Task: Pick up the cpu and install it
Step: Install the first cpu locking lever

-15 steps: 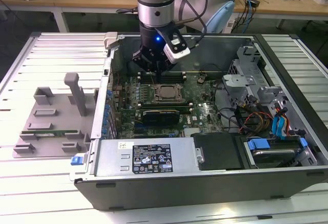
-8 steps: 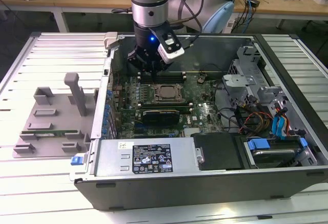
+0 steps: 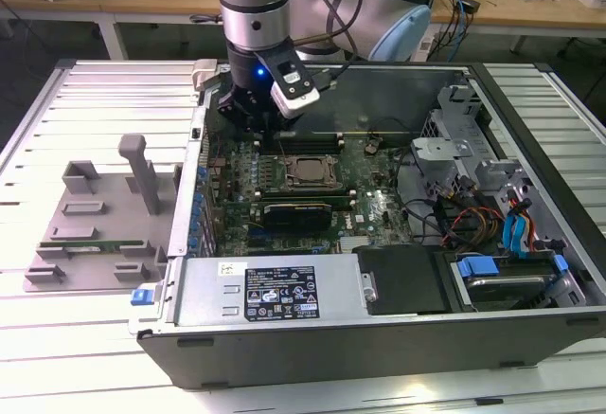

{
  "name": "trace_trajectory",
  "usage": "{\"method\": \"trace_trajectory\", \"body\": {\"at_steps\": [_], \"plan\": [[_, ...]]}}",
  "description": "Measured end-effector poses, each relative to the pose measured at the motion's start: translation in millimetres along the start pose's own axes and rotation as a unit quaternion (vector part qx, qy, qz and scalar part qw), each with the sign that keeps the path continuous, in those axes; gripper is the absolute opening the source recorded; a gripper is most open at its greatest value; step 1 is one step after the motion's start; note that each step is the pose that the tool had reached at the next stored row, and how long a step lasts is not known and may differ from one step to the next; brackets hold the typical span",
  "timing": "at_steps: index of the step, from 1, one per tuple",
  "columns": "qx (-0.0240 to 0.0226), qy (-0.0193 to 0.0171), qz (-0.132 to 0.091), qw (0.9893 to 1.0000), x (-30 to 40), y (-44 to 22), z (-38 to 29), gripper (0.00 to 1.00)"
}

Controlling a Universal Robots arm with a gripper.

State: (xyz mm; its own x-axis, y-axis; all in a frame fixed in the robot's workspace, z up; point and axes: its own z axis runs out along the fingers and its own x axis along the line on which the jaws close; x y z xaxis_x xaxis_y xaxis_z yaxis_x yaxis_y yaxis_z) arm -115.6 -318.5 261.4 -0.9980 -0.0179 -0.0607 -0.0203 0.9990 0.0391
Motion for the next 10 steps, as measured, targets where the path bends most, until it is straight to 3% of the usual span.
{"method": "trace_trajectory", "body": {"at_steps": [1,2,3,7,10], "plan": [[-0.0055,-0.0001,0.000,1.0000,0.4,0.0,0.0,0.11],[-0.0140,-0.0002,0.001,0.9999,0.8,0.0,0.0,0.11],[-0.0288,-0.0006,0.002,0.9996,1.3,0.0,0.0,0.11],[-0.0653,-0.0013,0.004,0.9979,1.5,0.0,0.1,0.11],[-0.0838,-0.0017,0.005,0.9965,1.6,0.0,0.1,0.11]]}}
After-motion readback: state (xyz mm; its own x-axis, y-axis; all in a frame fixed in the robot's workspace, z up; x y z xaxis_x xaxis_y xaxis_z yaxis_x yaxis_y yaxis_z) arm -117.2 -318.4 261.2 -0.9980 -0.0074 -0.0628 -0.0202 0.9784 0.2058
